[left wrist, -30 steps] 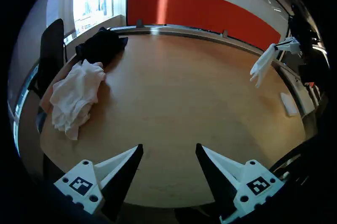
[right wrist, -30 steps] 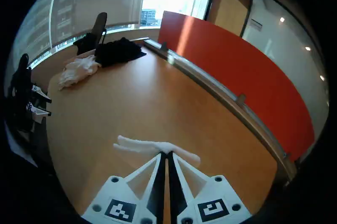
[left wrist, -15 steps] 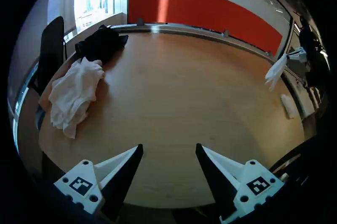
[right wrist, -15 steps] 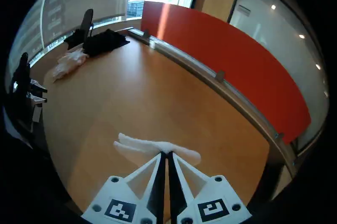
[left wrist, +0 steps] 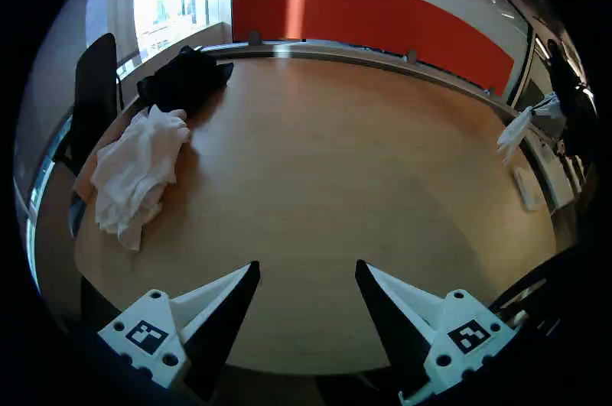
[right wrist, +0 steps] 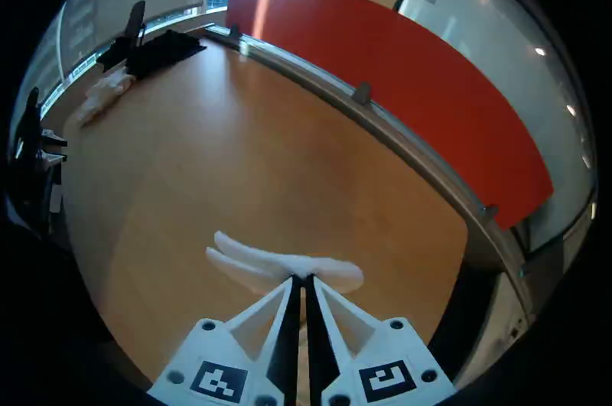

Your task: Fold towel

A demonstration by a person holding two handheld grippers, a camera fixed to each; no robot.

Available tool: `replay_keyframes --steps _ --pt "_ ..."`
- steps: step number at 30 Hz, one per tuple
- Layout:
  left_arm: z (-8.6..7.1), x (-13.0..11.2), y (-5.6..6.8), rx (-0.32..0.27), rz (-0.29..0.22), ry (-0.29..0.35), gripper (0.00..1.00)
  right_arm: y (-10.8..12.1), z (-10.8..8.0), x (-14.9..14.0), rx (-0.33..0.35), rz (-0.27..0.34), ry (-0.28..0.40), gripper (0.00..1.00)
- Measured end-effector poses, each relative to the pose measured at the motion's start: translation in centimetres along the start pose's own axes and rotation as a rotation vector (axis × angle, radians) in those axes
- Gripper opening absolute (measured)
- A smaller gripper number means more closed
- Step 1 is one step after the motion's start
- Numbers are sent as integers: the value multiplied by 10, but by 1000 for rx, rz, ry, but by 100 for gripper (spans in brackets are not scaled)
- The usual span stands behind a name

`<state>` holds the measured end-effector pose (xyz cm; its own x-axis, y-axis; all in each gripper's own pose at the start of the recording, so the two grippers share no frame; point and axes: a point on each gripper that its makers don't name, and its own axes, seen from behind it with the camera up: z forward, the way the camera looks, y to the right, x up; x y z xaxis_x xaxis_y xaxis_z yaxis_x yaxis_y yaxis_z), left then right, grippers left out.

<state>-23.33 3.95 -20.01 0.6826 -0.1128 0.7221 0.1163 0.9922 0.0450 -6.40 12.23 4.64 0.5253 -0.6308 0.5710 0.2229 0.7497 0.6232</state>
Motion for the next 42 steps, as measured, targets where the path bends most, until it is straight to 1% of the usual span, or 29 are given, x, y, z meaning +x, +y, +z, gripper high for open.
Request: replay_keyframes --steps 6,12,18,26,29,32,38,42 --pt "0 0 3 5 4 -6 93 22 -3 -22 -18 21 -40 4" --pt "0 2 8 3 8 -7 92 36 -9 -39 -31 34 -71 4" --pt "0 4 11 2 18 -7 92 47 -15 -52 -44 47 -87 4" --pt "1 6 15 -3 34 -10 92 53 -23 -70 -57 66 -101 4" --pt "1 7 16 -4 38 -10 92 55 -28 -83 -63 73 -115 4" --pt "1 8 16 -5 41 -9 92 55 -32 -102 -69 87 -136 4" --pt "-1 6 16 -4 50 -12 93 52 -38 -151 -78 121 -191 4" --pt "-2 4 16 -3 59 -17 93 46 -38 -185 -83 161 -226 4"
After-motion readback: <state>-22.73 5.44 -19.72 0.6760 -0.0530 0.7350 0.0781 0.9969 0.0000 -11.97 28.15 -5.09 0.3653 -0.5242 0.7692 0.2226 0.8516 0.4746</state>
